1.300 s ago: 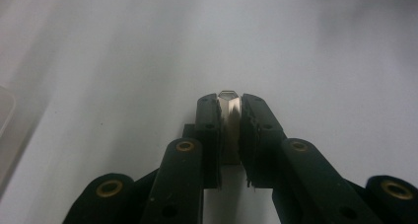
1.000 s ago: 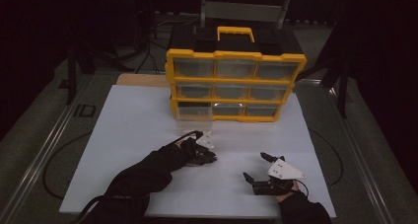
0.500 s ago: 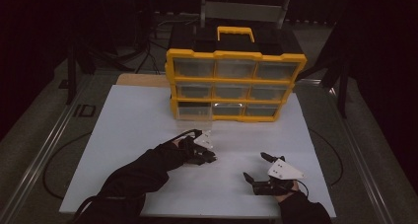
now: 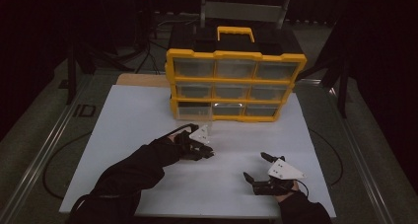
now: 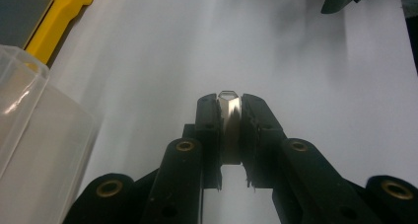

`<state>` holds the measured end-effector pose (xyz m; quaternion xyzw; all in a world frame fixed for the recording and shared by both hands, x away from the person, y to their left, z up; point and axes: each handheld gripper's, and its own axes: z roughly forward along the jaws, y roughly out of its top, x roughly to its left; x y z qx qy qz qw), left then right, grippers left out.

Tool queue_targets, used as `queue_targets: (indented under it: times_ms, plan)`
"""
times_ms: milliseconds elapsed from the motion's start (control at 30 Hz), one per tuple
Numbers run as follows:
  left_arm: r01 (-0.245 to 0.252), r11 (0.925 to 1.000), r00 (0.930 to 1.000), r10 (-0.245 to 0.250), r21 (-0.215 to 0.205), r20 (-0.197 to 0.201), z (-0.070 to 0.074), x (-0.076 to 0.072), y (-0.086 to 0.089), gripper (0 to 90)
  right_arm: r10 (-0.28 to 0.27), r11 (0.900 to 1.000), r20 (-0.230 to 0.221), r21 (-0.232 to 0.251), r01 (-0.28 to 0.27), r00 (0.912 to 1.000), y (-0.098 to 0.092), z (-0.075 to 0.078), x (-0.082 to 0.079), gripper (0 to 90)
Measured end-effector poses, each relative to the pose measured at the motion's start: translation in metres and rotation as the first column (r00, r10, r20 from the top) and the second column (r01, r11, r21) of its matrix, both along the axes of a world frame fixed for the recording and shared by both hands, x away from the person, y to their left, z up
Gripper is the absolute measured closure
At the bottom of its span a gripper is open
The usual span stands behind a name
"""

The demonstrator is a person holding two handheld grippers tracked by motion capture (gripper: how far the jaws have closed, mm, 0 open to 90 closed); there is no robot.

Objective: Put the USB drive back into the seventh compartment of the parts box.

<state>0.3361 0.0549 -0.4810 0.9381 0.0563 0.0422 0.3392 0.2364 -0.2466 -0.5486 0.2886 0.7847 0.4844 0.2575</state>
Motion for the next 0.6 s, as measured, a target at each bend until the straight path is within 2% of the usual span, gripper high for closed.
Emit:
queue_targets:
  times_ms: [100, 600]
  plan:
    - [0.011, 0.9999, 0.9999, -0.011, 0.012, 0.006, 0.004, 0.001, 0.001, 79.8, -0.001, 1.000, -0.001, 0.005, 0.001, 1.0000, 0.000, 0.000, 0.000, 9.3]
    - [-0.004, 1.0000, 0.9999, 0.004, -0.005, 0.014, 0.027, 0.007, 0.008, 79.8, -0.001, 1.000, -0.002, 0.009, 0.001, 1.0000, -0.001, 0.000, 0.001, 9.3]
